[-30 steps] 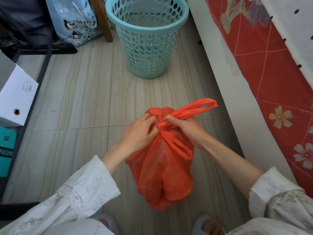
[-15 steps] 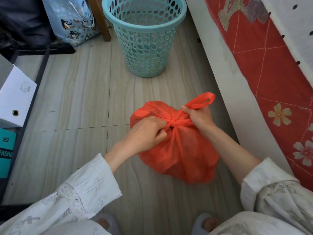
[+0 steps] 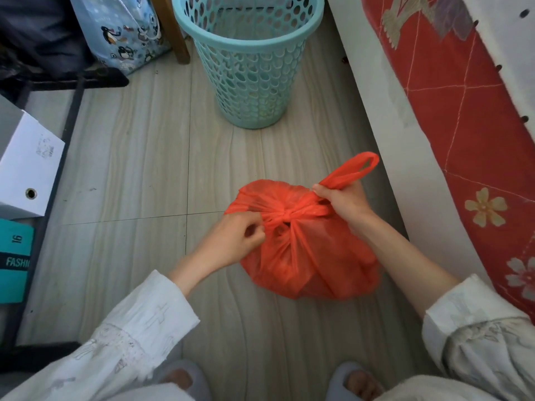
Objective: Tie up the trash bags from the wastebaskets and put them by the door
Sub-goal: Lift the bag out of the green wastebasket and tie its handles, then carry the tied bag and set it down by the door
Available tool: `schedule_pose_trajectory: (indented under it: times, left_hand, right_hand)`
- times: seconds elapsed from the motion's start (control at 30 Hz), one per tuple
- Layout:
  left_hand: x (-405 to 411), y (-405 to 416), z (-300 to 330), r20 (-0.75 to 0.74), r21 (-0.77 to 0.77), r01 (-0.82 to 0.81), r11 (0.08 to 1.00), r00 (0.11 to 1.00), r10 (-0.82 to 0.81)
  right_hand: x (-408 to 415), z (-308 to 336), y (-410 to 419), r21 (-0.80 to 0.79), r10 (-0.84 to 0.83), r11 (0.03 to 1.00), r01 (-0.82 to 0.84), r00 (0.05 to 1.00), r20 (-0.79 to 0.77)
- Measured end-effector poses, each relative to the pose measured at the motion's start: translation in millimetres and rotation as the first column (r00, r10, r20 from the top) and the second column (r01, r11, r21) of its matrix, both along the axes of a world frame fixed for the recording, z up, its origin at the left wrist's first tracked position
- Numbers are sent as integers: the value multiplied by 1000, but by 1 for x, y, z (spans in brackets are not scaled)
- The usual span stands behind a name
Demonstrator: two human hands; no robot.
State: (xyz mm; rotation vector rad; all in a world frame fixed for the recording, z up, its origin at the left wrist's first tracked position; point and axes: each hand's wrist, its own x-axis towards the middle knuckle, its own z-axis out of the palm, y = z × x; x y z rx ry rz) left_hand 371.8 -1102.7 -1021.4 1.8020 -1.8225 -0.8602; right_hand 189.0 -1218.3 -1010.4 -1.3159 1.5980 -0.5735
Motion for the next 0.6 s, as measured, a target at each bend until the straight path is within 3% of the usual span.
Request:
schedule_pose_trajectory:
  times: [0.1, 0.27, 0.43, 0.6]
  left_hand:
    - [3, 13, 13, -37, 159, -99, 982, 994, 106]
    - [7, 34, 69, 2, 483, -58, 874, 998, 65]
    - [-1, 54, 186, -41, 535, -128, 835, 983, 178]
    - [-8, 101, 318, -7, 566, -296, 769, 931, 364]
  right_hand:
    - [-1, 23, 12, 57, 92, 994, -89, 995, -48]
    - [1, 92, 56, 264, 352, 909, -322, 933, -75]
    - [8, 188, 68, 281, 483, 855, -436, 867, -124]
    - [17, 325, 97, 331, 557, 790, -516, 830, -38]
